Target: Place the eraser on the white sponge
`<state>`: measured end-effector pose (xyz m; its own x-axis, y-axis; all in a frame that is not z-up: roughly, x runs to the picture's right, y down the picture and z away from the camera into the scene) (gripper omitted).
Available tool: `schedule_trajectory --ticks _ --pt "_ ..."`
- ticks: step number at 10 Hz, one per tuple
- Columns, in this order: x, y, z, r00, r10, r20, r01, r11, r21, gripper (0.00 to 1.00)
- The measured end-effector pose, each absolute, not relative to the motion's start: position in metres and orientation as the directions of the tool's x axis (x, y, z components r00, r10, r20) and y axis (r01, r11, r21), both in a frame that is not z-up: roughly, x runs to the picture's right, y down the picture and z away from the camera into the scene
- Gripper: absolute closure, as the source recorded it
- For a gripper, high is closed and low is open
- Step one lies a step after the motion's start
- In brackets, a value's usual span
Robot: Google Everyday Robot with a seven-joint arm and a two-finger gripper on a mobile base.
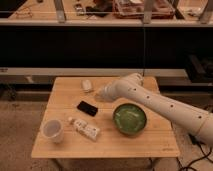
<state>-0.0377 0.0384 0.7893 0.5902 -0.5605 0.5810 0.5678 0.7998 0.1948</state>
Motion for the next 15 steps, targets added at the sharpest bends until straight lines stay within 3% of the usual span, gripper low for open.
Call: schedule_trajectory --ticks 7,11,15 --pt "-0.037 0.038 0.79 0.595 -0.548 0.588 0.561 0.807 0.186 0.95" --pt "-0.045 0.037 0.796 0.672 -0.234 0.703 0.381 0.923 -0.057 0.95" --pt "-0.031 0.043 0.804 0.774 -0.083 0.628 0.294 0.925 -0.24 0.99"
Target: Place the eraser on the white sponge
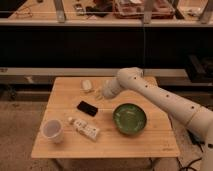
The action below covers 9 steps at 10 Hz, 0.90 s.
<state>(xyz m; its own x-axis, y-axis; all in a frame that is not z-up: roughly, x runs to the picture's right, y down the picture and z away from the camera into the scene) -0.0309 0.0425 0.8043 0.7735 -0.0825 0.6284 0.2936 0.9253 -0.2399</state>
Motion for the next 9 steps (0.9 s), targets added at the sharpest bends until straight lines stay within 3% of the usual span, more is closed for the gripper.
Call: schedule_trajectory --ticks 2,6,9 --pt "-0.03 0.057 0.809 0.812 -0.065 0.58 0.272 0.922 -0.277 0.98" --pt "-0.049 0.079 0.819 0.81 0.116 0.575 0.07 0.954 -0.291 0.62" --pt "-0.037 0.101 0.838 0.807 0.215 0.55 -0.05 0.953 -0.299 0.3"
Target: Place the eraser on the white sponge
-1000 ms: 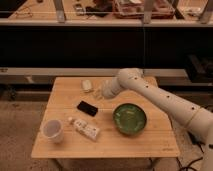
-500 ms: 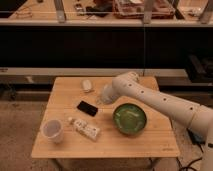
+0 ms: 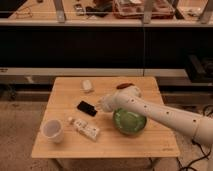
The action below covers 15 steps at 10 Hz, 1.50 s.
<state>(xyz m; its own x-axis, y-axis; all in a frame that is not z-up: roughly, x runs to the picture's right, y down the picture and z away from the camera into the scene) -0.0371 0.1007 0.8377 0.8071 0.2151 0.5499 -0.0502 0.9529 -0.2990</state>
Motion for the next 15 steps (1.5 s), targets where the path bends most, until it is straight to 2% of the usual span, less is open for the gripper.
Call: schedule_trajectory --ticks 1,2,7,15 --pt "-0.032 0.11 0.843 0.804 0.25 0.54 -0.082 0.945 -0.315 0.22" --pt "-0.032 0.115 0.846 0.8 0.27 0.536 -0.097 0.94 -0.328 0.2" --pt "-0.052 0.132 0.858 0.742 0.383 0.55 -0.155 0.896 -0.415 0.2" --pt "-0.045 0.112 0.891 0.708 0.466 0.532 -0.243 0.867 -0.435 0.2"
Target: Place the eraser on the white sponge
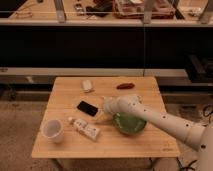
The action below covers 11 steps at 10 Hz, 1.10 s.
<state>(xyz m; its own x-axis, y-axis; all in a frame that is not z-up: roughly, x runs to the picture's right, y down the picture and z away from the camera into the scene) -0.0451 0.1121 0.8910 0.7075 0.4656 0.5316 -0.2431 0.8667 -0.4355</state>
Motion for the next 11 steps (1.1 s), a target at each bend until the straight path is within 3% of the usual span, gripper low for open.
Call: schedule_trajectory --ticks 2,3,9,11 --pt "-0.051 0.115 0.896 0.705 0.472 0.529 -0.24 0.861 -0.448 0.2" --pt "-0.055 0.115 0.898 0.701 0.474 0.533 -0.235 0.859 -0.455 0.26" --pt "-0.076 0.111 0.9 0.61 0.522 0.596 -0.248 0.84 -0.482 0.87" --pt "-0.071 0.118 0.902 0.614 0.524 0.591 -0.24 0.837 -0.493 1.0"
